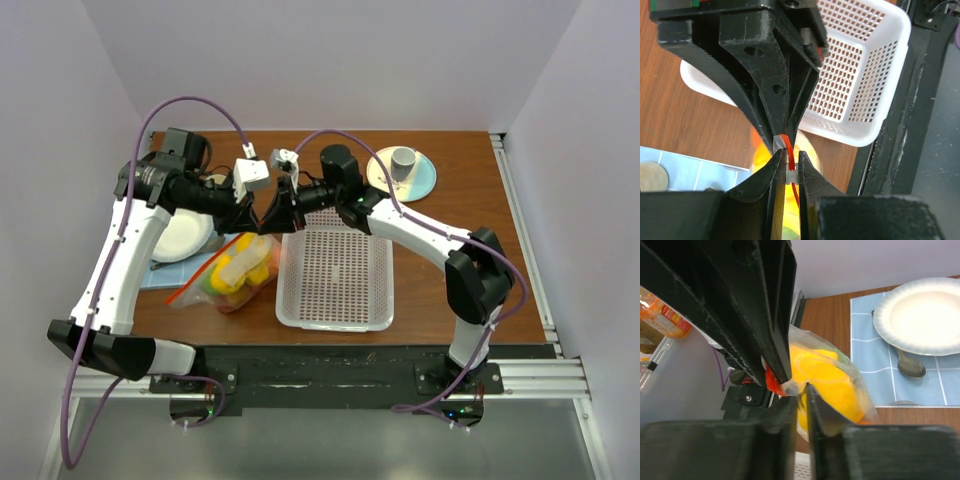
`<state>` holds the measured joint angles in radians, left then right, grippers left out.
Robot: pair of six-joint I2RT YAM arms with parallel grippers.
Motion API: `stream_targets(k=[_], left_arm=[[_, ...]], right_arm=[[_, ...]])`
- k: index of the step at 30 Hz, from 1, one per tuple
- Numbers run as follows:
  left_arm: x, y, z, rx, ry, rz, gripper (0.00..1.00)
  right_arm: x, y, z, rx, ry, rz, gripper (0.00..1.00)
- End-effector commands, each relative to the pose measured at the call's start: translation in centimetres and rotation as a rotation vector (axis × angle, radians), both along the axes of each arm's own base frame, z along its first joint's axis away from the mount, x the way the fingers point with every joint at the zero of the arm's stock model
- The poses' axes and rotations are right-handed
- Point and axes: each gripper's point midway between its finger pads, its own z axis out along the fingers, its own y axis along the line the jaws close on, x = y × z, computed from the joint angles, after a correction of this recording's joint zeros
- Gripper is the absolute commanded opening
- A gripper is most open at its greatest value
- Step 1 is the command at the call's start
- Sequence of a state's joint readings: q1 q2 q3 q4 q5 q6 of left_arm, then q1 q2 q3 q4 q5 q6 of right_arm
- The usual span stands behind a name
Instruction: Open the zip-top bag and remove the fake food
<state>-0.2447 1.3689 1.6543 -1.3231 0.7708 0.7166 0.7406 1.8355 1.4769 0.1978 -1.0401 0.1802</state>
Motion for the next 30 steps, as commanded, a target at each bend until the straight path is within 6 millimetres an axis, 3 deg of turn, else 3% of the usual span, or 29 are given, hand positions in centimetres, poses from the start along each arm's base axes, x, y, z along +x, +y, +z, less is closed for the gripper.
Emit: stream_targets(k=[1,10,20,26,30], left_arm=[[0.3,-0.3,-0.4,-0.003,-0.018,0.000,0.00],[1.7,1.6,-3.6,0.103,-0.060,0.088,0.00],[2.9,3.0,-4.8,0.181,-0.093,0.129,0.00],[3.2,4.9,-5.1,0.232,-0.107,0.152,0.00],[3.5,7.5,-5.1,0.255,-0.109,0.195,0.00]], right_arm=[[-0.1,0.4,1.9,0.039,-0.024,0.012,0.00],[5.8,-0.4,1.9,0.059,0.013,-0.189,0.00],[11.6,-5.6,4.0,0.137,0.043,-0.355,0.00],[14.9,-9.3,3.0,0.154,0.075,-0.494,0.00],[16.2,-10.0,1.0,0.136,0.115,-0.548,0.00]])
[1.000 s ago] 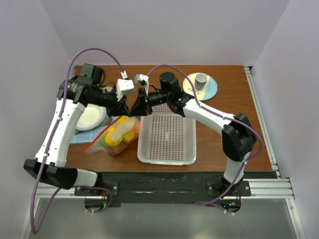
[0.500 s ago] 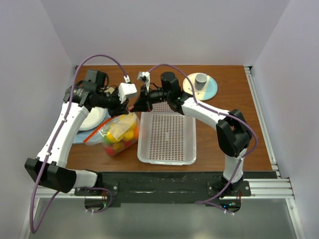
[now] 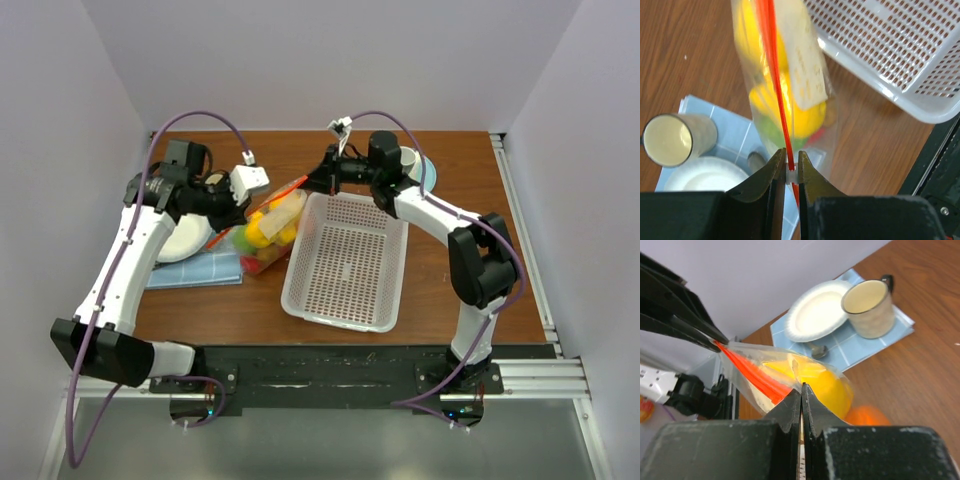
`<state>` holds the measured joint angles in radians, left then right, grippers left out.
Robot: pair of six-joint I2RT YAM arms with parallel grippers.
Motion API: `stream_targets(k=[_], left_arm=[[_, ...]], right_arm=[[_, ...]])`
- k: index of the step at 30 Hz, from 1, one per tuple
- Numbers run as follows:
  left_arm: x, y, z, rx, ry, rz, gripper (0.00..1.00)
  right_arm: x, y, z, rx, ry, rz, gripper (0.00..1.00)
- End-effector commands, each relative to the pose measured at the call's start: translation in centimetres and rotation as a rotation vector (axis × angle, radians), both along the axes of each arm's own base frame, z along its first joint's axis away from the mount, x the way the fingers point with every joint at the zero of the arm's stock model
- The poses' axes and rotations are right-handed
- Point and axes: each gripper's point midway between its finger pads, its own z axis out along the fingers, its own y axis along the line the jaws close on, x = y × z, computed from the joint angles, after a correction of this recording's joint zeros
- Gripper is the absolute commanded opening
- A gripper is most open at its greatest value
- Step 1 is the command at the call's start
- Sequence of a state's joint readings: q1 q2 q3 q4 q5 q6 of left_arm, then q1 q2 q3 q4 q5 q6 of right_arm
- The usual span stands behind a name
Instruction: Open the zip-top bag and remove the fake food
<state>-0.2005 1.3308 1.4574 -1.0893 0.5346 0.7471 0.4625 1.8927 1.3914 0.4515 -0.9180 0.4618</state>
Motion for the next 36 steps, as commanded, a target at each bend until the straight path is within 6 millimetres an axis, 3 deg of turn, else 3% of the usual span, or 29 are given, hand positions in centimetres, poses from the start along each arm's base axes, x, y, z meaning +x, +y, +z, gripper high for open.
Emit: stream_targets(k=[1,7,12,23,25,26,28,29,30,34,36], left_arm=[[-1.4,3.8,-0.4,0.066,0.033,0.057,0.00],[-3.4,5.9,-1.4,0.104,0.065,0.082,0.00],[-4.6,6.0,-1.9,0.103,0.064,0.083,0.00],[-5.6,6.6,-2.1,0.141,0.087,0.087,0.00],[-5.6,6.6,-1.9,0.136,0.094,0.090,0.07],[-5.4,6.5,-1.5,0.130,0.084,0.094,0.20],[-4.9,6.2,-0.6,0.102,0.073,0.117,0.33],[-4.0,5.5,0.7,0.065,0.054,0.113,0.48],[-3.5,5.0,1.6,0.035,0.046,0.115,0.56],[0.1,1.9,6.4,-0.155,-0.015,0.126,0.68],[2.7,0.7,7.7,-0.202,-0.090,0.144,0.70]], right_arm=[[2.8,-2.1,2.6,0.056,-0.067,-0.146,0.00],[3.1,-1.9,1.7,0.058,-0.042,-0.146,0.00],[2.7,-1.9,2.3,0.081,-0.042,-0.133,0.00],[2.0,-2.2,1.2,0.070,-0.024,-0.136,0.00],[2.0,-2.3,1.3,0.075,-0.023,-0.135,0.00],[1.9,-2.3,1.1,0.076,-0.021,-0.134,0.00],[1.6,-2.1,1.2,0.085,-0.017,-0.118,0.00],[1.5,-2.1,1.1,0.086,-0.011,-0.115,0.00],[1.3,-2.0,1.1,0.090,-0.009,-0.109,0.00],[0.7,-1.8,1.3,0.102,-0.004,-0.097,0.00],[0.3,-1.5,1.5,0.103,-0.007,-0.088,0.00]])
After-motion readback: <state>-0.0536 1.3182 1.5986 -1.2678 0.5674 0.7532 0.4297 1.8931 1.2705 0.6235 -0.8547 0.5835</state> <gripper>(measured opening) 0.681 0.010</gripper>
